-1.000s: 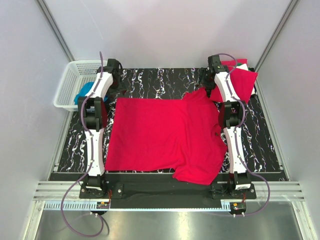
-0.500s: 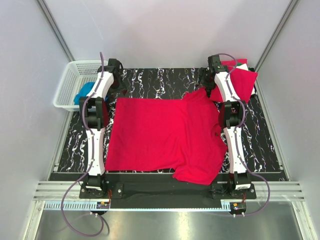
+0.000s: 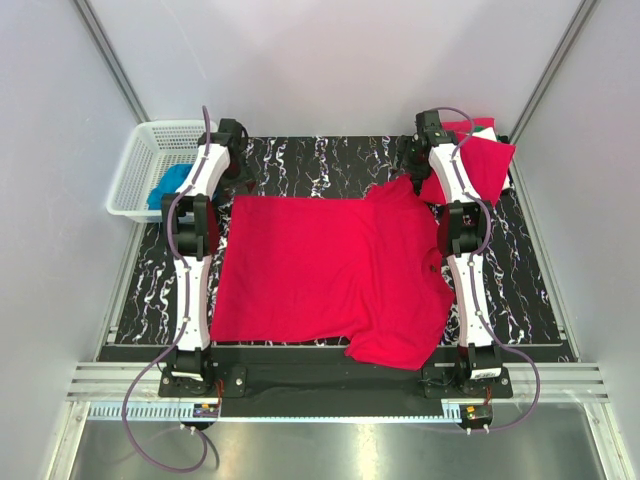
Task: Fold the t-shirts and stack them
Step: Fold the tshirt
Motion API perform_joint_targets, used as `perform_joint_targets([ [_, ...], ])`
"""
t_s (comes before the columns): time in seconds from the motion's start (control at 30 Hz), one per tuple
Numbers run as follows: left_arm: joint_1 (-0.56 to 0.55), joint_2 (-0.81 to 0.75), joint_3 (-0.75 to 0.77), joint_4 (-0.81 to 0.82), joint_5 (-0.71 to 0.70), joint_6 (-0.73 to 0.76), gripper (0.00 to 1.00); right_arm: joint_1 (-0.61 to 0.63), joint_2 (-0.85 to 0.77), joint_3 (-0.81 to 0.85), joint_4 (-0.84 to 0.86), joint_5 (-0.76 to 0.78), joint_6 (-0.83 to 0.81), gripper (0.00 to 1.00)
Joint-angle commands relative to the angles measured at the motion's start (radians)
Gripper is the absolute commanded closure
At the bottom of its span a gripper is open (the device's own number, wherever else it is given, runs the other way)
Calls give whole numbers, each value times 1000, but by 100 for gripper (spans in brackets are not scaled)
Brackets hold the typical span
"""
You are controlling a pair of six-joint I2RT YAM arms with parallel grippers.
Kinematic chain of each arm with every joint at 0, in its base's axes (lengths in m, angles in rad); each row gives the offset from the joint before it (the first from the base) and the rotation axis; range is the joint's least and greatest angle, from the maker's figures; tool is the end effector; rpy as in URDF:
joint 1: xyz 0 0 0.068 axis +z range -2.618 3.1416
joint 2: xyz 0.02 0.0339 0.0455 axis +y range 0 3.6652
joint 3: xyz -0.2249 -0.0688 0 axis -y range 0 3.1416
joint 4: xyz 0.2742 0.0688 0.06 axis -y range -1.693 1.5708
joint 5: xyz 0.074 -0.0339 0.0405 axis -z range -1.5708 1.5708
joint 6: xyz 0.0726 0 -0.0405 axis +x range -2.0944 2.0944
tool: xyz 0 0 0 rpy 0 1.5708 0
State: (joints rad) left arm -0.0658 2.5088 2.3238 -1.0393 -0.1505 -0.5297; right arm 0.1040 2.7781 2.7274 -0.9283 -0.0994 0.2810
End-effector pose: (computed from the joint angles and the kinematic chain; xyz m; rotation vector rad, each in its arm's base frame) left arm 0.5310 -0.0241 0.1179 -0.6715 2.6840 0.0574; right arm 0.5847 0.0683 0.1181 0.1880 2.5592 0.2749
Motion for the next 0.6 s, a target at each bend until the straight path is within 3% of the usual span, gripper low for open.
perform_joint_targets([
  [0.0, 32, 45, 0, -38, -6, -23, 37, 11, -29, -26, -35, -26, -6, 31],
  [0.2, 32, 21, -23, -47, -8, -29, 46, 13, -22, -28, -37, -22, -3, 31],
  [0.57, 34, 27, 6, -94, 3, -55, 40, 13, -31, -28, -41, -23, -3, 29],
])
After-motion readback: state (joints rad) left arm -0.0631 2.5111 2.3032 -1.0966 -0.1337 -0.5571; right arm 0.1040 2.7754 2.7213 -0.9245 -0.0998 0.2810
